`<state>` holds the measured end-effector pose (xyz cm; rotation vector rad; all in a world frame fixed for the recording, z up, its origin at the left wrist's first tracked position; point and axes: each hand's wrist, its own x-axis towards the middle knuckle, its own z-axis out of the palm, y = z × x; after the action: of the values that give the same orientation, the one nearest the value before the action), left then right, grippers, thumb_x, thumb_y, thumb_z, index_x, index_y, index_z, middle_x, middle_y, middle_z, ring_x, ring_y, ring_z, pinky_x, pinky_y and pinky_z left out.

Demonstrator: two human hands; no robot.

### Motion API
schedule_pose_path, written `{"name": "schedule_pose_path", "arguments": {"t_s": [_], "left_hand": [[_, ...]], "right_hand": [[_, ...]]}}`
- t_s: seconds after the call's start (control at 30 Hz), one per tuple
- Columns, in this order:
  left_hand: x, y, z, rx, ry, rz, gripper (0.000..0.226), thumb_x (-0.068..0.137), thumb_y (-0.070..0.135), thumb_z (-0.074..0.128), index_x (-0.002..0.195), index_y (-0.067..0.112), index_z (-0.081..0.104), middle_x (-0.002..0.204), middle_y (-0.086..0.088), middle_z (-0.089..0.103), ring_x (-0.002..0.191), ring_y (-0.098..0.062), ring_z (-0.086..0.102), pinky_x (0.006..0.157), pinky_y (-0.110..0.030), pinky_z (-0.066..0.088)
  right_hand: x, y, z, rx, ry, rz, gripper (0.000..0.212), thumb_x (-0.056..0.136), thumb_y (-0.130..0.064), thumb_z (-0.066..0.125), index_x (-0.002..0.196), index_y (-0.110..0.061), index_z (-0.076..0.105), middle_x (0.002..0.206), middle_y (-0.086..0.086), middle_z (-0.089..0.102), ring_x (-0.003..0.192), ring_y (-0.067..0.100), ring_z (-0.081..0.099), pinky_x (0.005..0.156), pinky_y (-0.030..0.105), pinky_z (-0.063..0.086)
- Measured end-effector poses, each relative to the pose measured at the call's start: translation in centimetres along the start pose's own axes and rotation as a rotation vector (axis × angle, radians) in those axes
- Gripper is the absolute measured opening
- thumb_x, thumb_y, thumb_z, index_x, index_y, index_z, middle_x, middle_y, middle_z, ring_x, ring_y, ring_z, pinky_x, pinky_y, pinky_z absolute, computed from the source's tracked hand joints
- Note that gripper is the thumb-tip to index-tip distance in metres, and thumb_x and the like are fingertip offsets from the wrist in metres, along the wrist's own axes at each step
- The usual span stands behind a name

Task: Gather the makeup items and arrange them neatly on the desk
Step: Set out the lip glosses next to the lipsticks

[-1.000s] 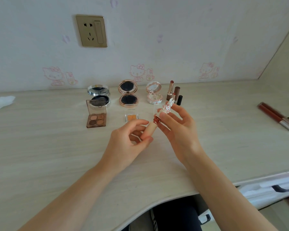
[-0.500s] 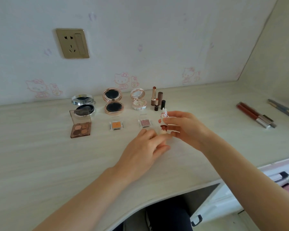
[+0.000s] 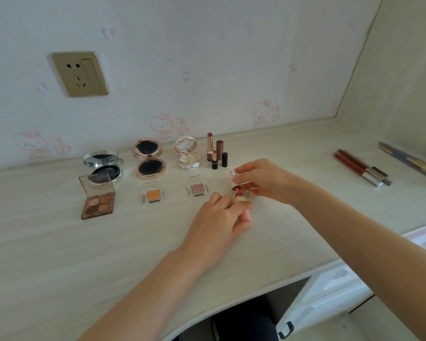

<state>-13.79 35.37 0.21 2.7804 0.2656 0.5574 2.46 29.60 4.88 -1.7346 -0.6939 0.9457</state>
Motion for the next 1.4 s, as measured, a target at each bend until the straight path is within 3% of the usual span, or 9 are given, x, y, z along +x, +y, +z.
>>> {"name": "schedule_pose_path", "arguments": {"t_s": [0.17, 0.43, 0.7, 0.97, 1.17, 1.3, 1.4], "left_hand": [[0.0, -0.4, 0.3, 0.027, 0.036, -0.081, 0.035, 0.095, 0.038, 0.05, 0.128, 0.032, 0.054, 0.1, 0.006, 0.058, 0.1, -0.018, 0.041, 0.09, -0.03, 0.037], [0.2, -0.9, 0.7, 0.044, 0.014, -0.151, 0.036, 0.093, 0.046, 0.047, 0.128, 0.037, 0.05, 0.11, 0.009, 0.056, 0.108, -0.017, 0.039, 0.093, -0.03, 0.032], [0.1, -1.1, 0.5, 0.014, 0.035, -0.134, 0.035, 0.092, 0.045, 0.051, 0.126, 0.037, 0.053, 0.113, 0.011, 0.057, 0.107, -0.017, 0.041, 0.094, -0.03, 0.031], [0.0, -1.1, 0.3, -0.044, 0.095, -0.095, 0.035, 0.089, 0.039, 0.06, 0.123, 0.031, 0.06, 0.105, 0.008, 0.061, 0.099, -0.017, 0.043, 0.09, -0.03, 0.038], [-0.3, -0.8, -0.1, -0.088, 0.165, -0.071, 0.032, 0.085, 0.032, 0.066, 0.116, 0.027, 0.064, 0.093, 0.012, 0.061, 0.091, -0.014, 0.046, 0.083, -0.03, 0.044], [-0.6, -0.7, -0.3, -0.089, 0.184, -0.054, 0.028, 0.085, 0.032, 0.066, 0.113, 0.026, 0.066, 0.083, 0.021, 0.049, 0.086, -0.011, 0.045, 0.08, -0.028, 0.045], [-0.7, -0.9, -0.6, -0.089, 0.173, -0.059, 0.029, 0.086, 0.038, 0.064, 0.114, 0.029, 0.065, 0.081, 0.02, 0.046, 0.086, -0.008, 0.043, 0.079, -0.024, 0.044]], "right_hand": [[1.3, -0.7, 1.0, -0.146, 0.039, 0.015, 0.03, 0.08, -0.012, 0.074, 0.109, -0.006, 0.068, 0.091, 0.013, 0.069, 0.075, 0.019, 0.059, 0.055, 0.023, 0.038], [2.4, -1.4, 1.9, -0.263, 0.083, 0.079, 0.03, 0.078, -0.011, 0.075, 0.106, -0.003, 0.067, 0.068, 0.004, 0.062, 0.058, 0.014, 0.051, 0.05, 0.023, 0.034], [2.7, -1.3, 2.3, -0.344, 0.067, 0.043, 0.024, 0.078, -0.016, 0.077, 0.1, -0.007, 0.072, 0.07, 0.005, 0.059, 0.062, 0.017, 0.046, 0.048, 0.022, 0.035], [2.8, -1.0, 2.2, -0.382, 0.051, 0.026, 0.026, 0.08, -0.022, 0.075, 0.099, -0.004, 0.071, 0.076, 0.007, 0.064, 0.065, 0.019, 0.049, 0.052, 0.023, 0.039], [2.6, -0.9, 1.6, -0.406, 0.043, -0.008, 0.03, 0.084, -0.024, 0.071, 0.103, -0.001, 0.067, 0.068, 0.005, 0.063, 0.047, 0.011, 0.051, 0.048, 0.019, 0.044], [2.0, -0.7, 0.9, -0.381, 0.058, -0.025, 0.022, 0.09, -0.023, 0.064, 0.105, -0.007, 0.065, 0.09, 0.011, 0.066, 0.065, 0.015, 0.062, 0.046, 0.016, 0.048], [1.3, -0.5, 0.3, -0.423, 0.084, -0.06, 0.028, 0.09, -0.023, 0.061, 0.115, -0.009, 0.061, 0.102, 0.012, 0.068, 0.081, 0.022, 0.068, 0.068, 0.026, 0.058]]}}
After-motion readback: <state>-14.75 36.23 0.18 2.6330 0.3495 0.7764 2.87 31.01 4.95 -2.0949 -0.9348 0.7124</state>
